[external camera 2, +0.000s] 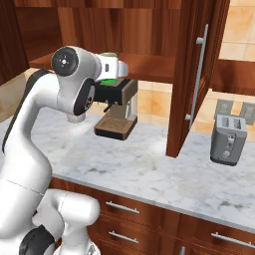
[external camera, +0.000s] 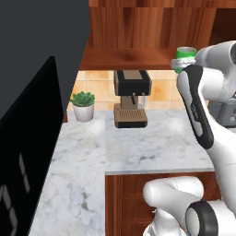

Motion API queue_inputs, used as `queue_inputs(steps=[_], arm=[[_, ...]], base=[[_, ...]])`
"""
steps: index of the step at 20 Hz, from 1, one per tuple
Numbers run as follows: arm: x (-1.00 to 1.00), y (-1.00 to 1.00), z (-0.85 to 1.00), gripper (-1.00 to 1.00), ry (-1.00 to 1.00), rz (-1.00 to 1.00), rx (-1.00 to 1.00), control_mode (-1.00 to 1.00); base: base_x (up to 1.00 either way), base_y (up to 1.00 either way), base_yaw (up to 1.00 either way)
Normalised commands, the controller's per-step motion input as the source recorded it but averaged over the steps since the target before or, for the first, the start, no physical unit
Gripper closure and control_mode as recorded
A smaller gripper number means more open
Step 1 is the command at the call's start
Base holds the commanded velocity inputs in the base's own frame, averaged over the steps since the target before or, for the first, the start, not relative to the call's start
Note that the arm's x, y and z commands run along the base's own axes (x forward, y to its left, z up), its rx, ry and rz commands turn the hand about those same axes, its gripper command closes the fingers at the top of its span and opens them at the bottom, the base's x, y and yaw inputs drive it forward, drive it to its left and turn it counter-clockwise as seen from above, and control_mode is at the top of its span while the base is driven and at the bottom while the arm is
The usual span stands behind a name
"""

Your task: Open the cabinet directly in front. Then move the liquor and the mug to the dining counter with the jar on it.

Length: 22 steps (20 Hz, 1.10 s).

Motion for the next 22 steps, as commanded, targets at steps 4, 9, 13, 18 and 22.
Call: queue_inputs(steps=[4,9,13,18,22], arm=[[-0.94,0.14,-0.33,1.00,0.00,0.00,0.00,-1.00],[-0.82,0.24,-0.26,1.00,0.00,0.00,0.00,-1.00],[-0.71,0.18,-0.22,1.00,0.00,0.00,0.00,-1.00],[-0.18,0.00,-0.12,1.00,0.01,0.00,0.00,-1.00],[-0.12,0.00,-0.08,1.00,0.00,-0.01,0.00,1.00]], base=[[0.00,0.00,0.00],[0.00,0.00,0.00],[0.00,0.00,0.00],[0.00,0.00,0.00],[-0.10,0.00,-0.02]])
